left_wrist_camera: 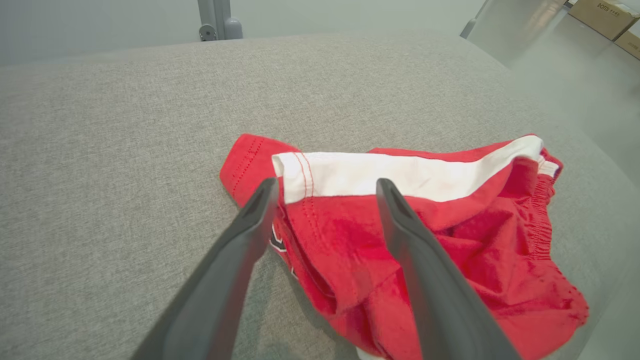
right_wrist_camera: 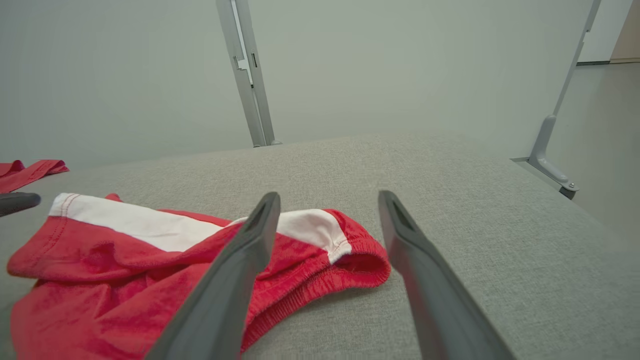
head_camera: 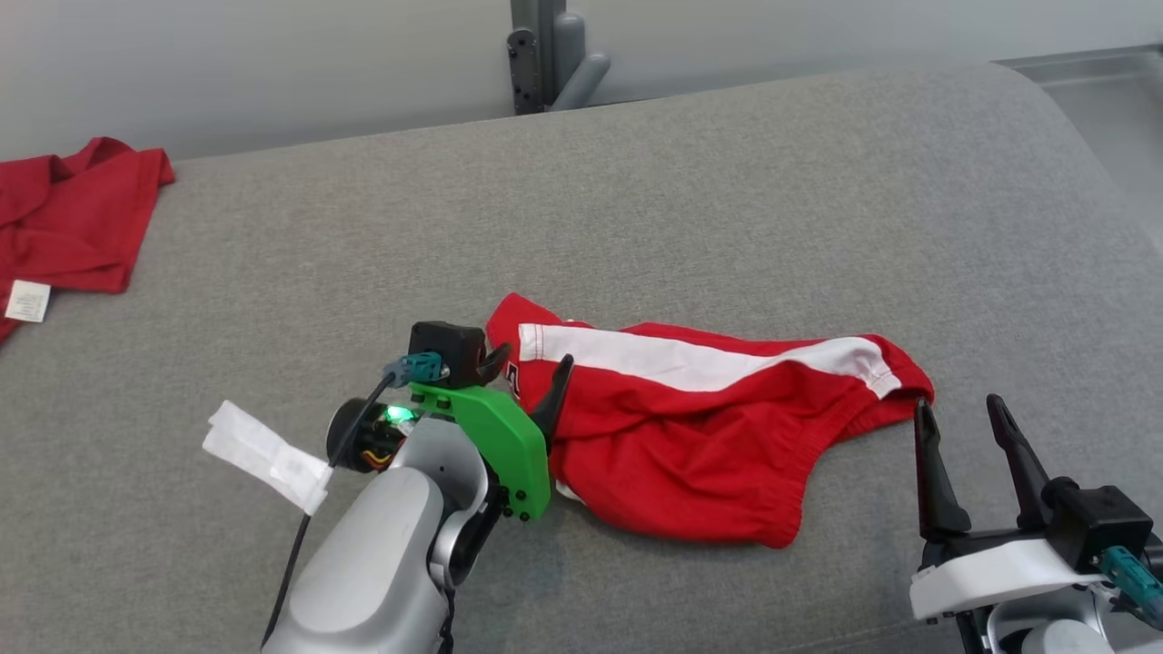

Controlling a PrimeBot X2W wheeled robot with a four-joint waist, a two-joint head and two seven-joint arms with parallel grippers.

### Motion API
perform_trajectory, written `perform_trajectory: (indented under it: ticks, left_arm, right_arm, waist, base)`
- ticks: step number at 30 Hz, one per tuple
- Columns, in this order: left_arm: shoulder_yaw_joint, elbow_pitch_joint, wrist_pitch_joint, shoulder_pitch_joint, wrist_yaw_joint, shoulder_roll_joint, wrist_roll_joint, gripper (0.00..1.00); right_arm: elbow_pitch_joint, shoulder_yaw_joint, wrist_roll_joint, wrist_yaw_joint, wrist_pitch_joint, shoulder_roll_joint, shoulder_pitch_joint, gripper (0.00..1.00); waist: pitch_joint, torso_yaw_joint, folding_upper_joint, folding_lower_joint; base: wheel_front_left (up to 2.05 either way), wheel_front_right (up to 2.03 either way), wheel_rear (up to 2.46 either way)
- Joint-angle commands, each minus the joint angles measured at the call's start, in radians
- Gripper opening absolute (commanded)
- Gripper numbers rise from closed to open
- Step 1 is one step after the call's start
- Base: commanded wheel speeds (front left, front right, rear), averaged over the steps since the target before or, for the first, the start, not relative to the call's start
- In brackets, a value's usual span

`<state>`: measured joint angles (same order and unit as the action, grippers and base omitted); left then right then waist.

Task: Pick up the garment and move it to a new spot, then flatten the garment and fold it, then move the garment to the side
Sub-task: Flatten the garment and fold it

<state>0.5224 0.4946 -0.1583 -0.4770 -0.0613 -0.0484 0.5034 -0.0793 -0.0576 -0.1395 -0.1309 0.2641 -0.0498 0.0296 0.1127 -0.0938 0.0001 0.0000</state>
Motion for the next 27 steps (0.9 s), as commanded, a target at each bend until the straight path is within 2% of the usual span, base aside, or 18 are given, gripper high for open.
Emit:
perform_trajectory:
  ticks: [1, 11, 15, 17, 18, 19, 21, 22, 23, 24, 27]
  left_arm:
    - [0.001, 0.022, 0.003, -0.034, 0.019, -0.004, 0.004, 1.0]
    - [0.011, 0.144, 0.018, -0.1, 0.067, -0.004, 0.051, 1.0]
    - [0.026, 0.141, 0.042, -0.104, 0.056, -0.004, 0.094, 1.0]
    - [0.04, 0.133, 0.052, -0.106, 0.058, -0.004, 0.111, 0.84]
    - [0.043, 0.129, 0.057, -0.105, 0.064, -0.004, 0.128, 0.7]
    - [0.048, 0.124, 0.058, -0.106, 0.071, -0.004, 0.142, 0.49]
    - [0.058, 0.116, 0.065, -0.112, 0.082, -0.004, 0.164, 0.4]
    - [0.058, 0.116, 0.065, -0.112, 0.082, -0.004, 0.164, 0.4]
    - [0.07, 0.114, 0.075, -0.119, 0.092, -0.004, 0.168, 0.28]
    - [0.07, 0.114, 0.075, -0.119, 0.092, -0.004, 0.168, 0.28]
    - [0.083, 0.116, 0.105, -0.121, 0.111, -0.004, 0.179, 0.14]
  right_arm:
    - [-0.002, 0.001, -0.009, 0.0, 0.001, -0.001, -0.016, 1.0]
    - [-0.011, -0.003, -0.02, 0.0, 0.001, -0.001, -0.014, 1.0]
    - [-0.008, -0.006, -0.025, 0.0, 0.001, -0.001, -0.022, 1.0]
    - [-0.009, -0.01, -0.026, 0.0, 0.001, -0.001, -0.022, 1.0]
    - [-0.011, -0.01, -0.026, 0.0, 0.001, -0.001, -0.023, 1.0]
    - [-0.013, -0.01, -0.026, 0.0, 0.001, -0.001, -0.023, 1.0]
    - [-0.015, -0.012, -0.027, 0.0, 0.001, -0.001, -0.023, 1.0]
    - [-0.015, -0.012, -0.027, 0.0, 0.001, -0.001, -0.023, 1.0]
    - [-0.02, -0.013, -0.026, 0.0, 0.001, -0.001, -0.023, 1.0]
    - [-0.02, -0.013, -0.026, 0.0, 0.001, -0.001, -0.023, 1.0]
    - [-0.045, -0.006, -0.038, 0.0, 0.001, -0.001, -0.019, 1.0]
  waist:
    - [0.043, -0.05, -0.0001, 0.0]
    - [0.06, -0.083, -0.0001, 0.0]
    - [0.06, -0.083, -0.0001, 0.0]
    - [0.06, -0.08, -0.0001, 0.0]
    - [0.061, -0.079, -0.0001, 0.0]
    - [0.061, -0.078, -0.0001, 0.0]
    - [0.062, -0.075, -0.0001, 0.0]
    - [0.062, -0.075, -0.0001, 0.0]
    - [0.063, -0.074, -0.0001, 0.0]
    - [0.063, -0.074, -0.0001, 0.0]
    - [0.064, -0.071, -0.0001, 0.0]
  base:
    - [0.0, 0.0, 0.0]
    - [0.0, 0.0, 0.0]
    - [0.0, 0.0, 0.0]
    - [0.0, 0.0, 0.0]
    - [0.0, 0.0, 0.0]
    - [0.0, 0.0, 0.0]
    - [0.0, 0.0, 0.0]
    - [0.0, 0.0, 0.0]
    - [0.0, 0.0, 0.0]
    - [0.0, 0.0, 0.0]
    - [0.0, 0.0, 0.0]
